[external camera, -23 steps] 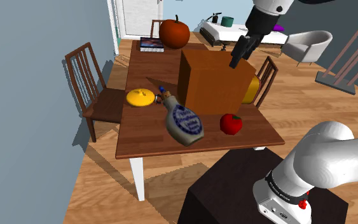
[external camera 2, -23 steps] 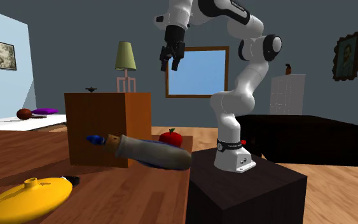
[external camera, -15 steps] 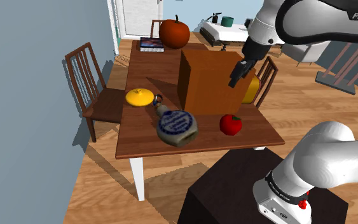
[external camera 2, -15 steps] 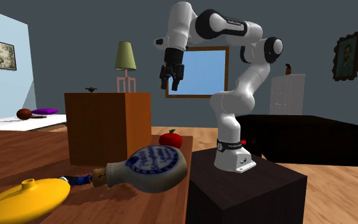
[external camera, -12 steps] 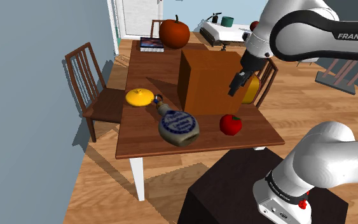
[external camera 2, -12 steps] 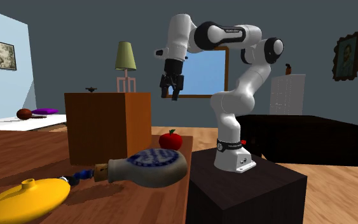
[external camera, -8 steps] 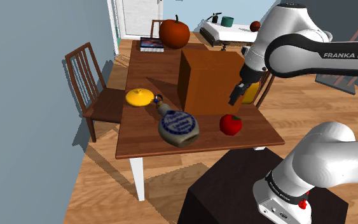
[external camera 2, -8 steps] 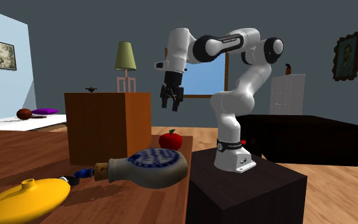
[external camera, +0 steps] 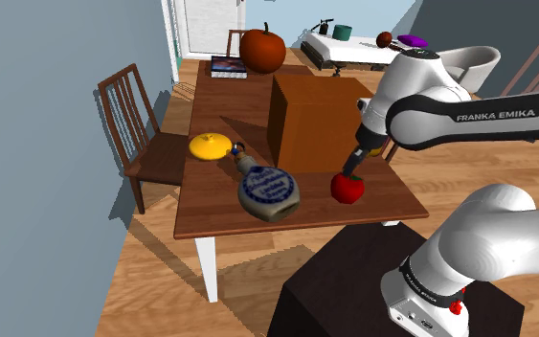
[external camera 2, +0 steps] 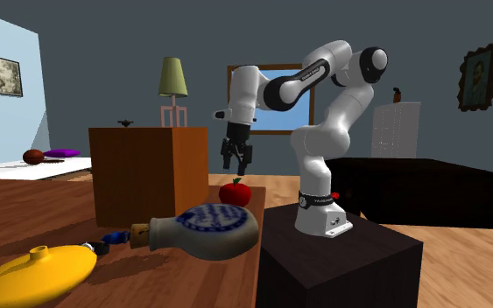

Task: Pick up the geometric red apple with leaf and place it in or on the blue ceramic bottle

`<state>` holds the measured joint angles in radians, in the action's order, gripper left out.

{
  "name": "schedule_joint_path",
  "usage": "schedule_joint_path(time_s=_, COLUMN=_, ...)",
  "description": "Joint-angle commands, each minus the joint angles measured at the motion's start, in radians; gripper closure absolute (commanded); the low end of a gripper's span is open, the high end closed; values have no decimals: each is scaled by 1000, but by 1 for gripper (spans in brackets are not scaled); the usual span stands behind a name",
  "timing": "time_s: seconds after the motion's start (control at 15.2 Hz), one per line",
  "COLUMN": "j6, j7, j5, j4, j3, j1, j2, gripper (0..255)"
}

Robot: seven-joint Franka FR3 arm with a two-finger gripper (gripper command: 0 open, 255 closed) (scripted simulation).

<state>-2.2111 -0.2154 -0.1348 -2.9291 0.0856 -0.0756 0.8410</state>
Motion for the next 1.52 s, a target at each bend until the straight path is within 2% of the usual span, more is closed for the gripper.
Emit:
schedule_joint_path(time_s=0.0, j6=-40, j7=-1, j5=-5, j4=-16, j3=4, j1=-4, j2=-23, gripper=0)
schedule_joint_path(time_s=0.2, j6=-92, j7=0, j5=-11, j4=-35, j3=8, j1=-7, j2=-56, gripper=0)
schedule_joint_path(time_s=0.66, j6=-92, j7=1, j5=-11, j4=-35, j3=8, j1=-7, j2=-56, gripper=0)
schedule_joint_path(time_s=0.73, j6=-92, j7=1, j5=-11, j4=-35, j3=8, j1=-7, j2=-56, gripper=255)
schedule_joint_path(time_s=1.32, j6=-92, j7=0, j5=-11, j4=-35, j3=8, j1=-7, j2=-56, gripper=255)
schedule_joint_path(time_s=1.45, j6=-54, j7=-2, j5=-7, j4=-17, j3=6, j1=-5, j2=-37, gripper=255)
